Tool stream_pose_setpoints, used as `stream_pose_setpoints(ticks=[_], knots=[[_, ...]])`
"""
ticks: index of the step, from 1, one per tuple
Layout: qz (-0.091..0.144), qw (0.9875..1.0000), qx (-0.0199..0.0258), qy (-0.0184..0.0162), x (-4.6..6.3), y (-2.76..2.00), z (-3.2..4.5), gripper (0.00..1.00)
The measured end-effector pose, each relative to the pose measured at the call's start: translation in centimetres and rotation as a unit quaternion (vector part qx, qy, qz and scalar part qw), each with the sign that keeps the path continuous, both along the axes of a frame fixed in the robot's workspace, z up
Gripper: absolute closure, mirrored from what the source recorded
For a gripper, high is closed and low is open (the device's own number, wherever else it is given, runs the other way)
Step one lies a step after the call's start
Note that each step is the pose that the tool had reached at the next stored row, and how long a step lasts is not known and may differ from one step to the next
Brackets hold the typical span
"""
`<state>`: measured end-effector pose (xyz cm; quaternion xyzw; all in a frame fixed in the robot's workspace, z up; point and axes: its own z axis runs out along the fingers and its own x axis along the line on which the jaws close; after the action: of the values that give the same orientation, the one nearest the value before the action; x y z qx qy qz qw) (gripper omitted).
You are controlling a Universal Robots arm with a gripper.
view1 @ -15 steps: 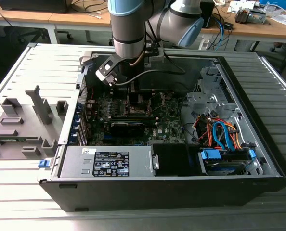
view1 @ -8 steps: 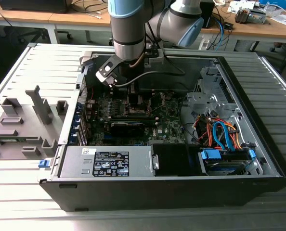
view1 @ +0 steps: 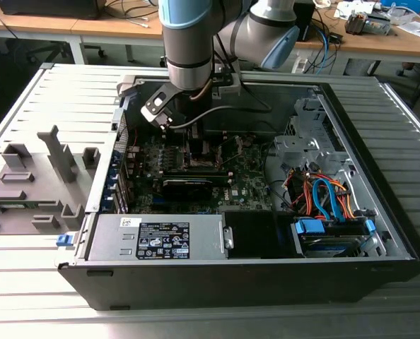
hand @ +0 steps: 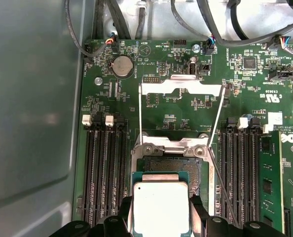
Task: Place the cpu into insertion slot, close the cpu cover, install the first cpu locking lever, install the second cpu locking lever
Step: 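Place the cpu into insertion slot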
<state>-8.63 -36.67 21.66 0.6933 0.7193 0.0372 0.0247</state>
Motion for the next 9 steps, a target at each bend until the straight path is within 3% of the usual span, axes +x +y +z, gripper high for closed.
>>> stream_pose_setpoints(ticks=[9], knots=[[0.000,1.0000,-0.0003,0.0000,0.20,0.00,-0.35,0.46]])
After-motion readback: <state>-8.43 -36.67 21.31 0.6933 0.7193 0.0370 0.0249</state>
